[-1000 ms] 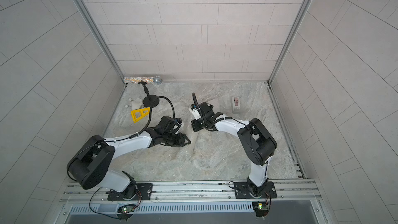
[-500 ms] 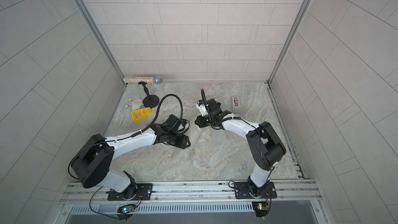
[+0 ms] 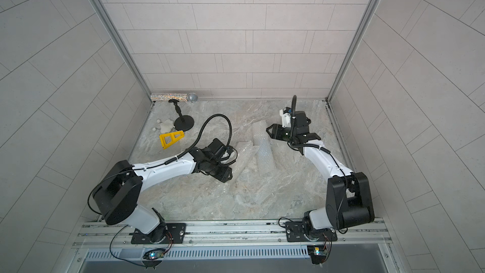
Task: Wrap vases in bubble wrap
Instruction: Wrap the vase in bubble wrap, then tear off the tape using the Tape Cutter.
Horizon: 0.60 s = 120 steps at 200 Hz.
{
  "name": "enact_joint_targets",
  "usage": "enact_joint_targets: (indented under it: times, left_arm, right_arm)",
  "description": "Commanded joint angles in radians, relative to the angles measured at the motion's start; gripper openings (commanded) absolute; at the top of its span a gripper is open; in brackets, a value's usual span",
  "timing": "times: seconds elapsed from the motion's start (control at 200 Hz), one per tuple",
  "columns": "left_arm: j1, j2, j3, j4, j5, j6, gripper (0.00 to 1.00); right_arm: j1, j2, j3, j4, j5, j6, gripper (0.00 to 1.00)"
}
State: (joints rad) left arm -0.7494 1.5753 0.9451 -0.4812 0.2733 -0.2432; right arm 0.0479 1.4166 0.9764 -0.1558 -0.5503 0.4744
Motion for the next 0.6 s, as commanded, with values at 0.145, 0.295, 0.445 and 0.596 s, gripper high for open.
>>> enact_joint_targets:
  times: [0.145, 0.295, 0.445, 0.596]
  left_arm:
    - [-0.002, 0.006, 0.027, -0.027, 0.004, 0.02, 0.37]
    - [-0.002, 0.01, 0.024, -0.02, 0.003, 0.022, 0.37]
    - [-0.002, 0.021, 0.039, -0.03, 0.015, 0.015, 0.36]
    - [-0.002, 0.015, 0.047, -0.034, 0.018, 0.015, 0.36]
  right_arm:
    - [-0.209, 0.097, 0.067, -0.028, 0.012, 0.002, 0.99]
    - [-0.265, 0.252, 0.184, -0.083, -0.107, -0.032, 0.91]
    - [-0.285, 0.419, 0.351, -0.183, -0.226, -0.051, 0.72]
    - [-0.287, 0.555, 0.522, -0.378, -0.221, -0.124, 0.64]
